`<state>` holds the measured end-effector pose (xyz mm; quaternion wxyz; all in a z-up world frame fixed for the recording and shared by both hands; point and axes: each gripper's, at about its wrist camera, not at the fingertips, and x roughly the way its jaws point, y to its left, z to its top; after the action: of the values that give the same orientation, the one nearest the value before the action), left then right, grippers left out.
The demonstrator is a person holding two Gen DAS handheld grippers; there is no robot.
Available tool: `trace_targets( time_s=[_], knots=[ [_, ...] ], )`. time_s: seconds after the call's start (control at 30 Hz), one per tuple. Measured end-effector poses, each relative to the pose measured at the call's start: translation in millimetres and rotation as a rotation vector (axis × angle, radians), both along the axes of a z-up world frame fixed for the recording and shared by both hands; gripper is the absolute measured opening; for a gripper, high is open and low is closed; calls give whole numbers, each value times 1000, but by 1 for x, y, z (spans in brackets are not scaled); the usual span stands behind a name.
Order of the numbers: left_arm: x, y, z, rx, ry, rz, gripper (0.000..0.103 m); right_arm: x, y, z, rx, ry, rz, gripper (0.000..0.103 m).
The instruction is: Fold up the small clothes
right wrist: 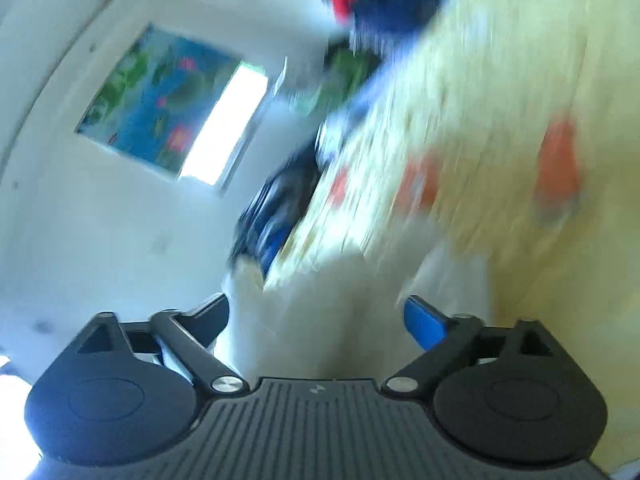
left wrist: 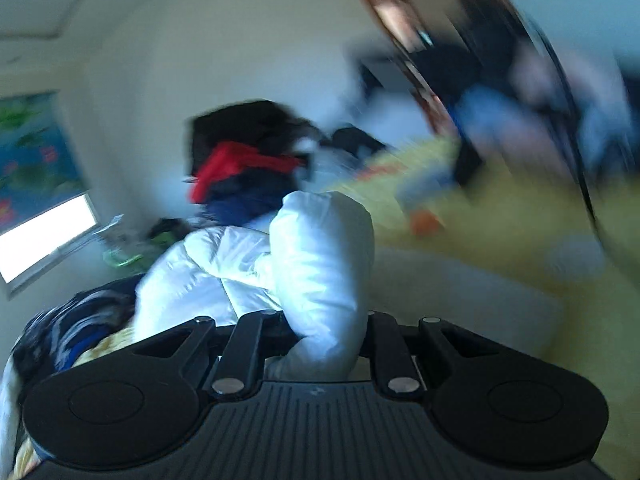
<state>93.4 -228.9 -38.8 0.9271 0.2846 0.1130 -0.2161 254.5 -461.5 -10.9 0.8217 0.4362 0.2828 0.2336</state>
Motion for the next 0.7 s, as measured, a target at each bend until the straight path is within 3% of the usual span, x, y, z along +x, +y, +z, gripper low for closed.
trace_targets(
  time_s=[0.13, 0.27, 0.33, 0.43, 0.53, 0.7],
  knots=[
    [-6, -30, -41, 169, 2, -88, 15, -5, 27, 38, -99, -119, 101, 93],
    [-14, -41, -52, 250, -39, -131, 15, 11, 109, 50, -273, -195, 383, 97],
    [-15, -42, -55, 266, -49, -147, 15, 25, 148, 43, -417, -188, 426, 97],
    [-17, -29, -60, 273, -77, -164, 13, 54, 171, 20, -692, -180, 372, 95],
    [-18, -22, -64, 256, -82, -174, 13, 80, 162, -23, -604, -116, 370, 97],
    [-15, -11, -63, 206, -55, -167, 13, 70, 147, -48, -540, -129, 365, 96]
  ],
)
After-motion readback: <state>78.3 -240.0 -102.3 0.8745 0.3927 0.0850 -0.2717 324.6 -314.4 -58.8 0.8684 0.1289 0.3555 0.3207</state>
